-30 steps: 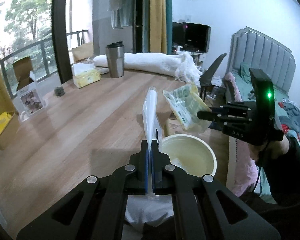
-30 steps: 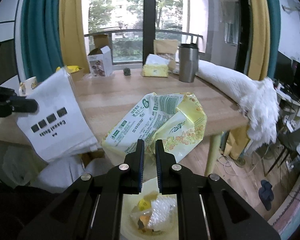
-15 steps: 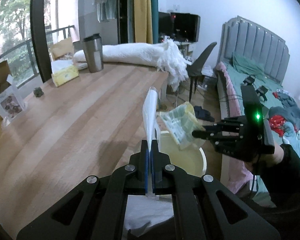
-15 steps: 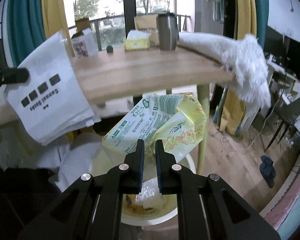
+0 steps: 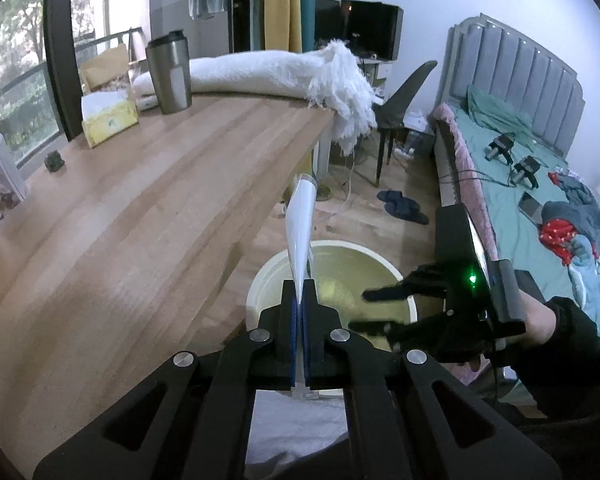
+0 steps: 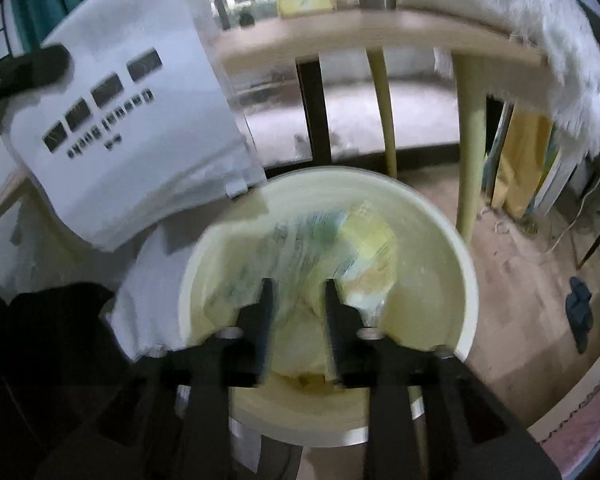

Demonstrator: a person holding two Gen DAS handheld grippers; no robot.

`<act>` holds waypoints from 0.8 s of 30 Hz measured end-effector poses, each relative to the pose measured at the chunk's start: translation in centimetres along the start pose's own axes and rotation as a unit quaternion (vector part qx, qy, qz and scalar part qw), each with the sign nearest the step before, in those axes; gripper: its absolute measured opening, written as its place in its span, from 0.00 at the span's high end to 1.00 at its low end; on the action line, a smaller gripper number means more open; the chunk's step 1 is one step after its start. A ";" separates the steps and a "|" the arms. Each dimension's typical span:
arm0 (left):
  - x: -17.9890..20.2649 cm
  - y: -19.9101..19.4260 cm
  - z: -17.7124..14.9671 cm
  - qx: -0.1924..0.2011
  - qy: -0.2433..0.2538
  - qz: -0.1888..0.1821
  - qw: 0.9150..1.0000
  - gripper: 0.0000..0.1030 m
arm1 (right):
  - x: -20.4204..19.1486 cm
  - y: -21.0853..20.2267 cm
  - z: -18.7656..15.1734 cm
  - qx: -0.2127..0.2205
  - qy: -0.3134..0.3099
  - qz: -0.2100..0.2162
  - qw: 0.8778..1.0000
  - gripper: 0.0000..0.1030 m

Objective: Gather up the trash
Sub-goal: 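Open the right gripper over the bucket while the left lowers and releases the socks bag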

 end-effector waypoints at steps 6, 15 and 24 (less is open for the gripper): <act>0.3 2.5 0.1 -0.021 0.000 -0.001 1.000 0.97 | 1.6 -0.6 -0.4 0.011 0.010 -0.003 1.000 0.39; 1.4 7.1 0.2 -0.053 0.021 0.012 0.998 0.97 | 5.2 -2.5 -0.4 0.037 0.038 -0.045 0.998 0.39; 1.1 10.8 -0.7 -0.098 0.009 0.027 0.995 0.97 | 7.8 -3.2 -0.6 0.061 0.056 -0.072 0.994 0.39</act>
Point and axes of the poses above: each gripper's, at about its wrist camera, not at the fingertips, and y roughly the way its jaws point, x to its right, z to its top, the point moved 9 cm from there along y, roughly the way its jaws point, and after that the axes turned 3 degrees about -z, right-handed, at the moved point
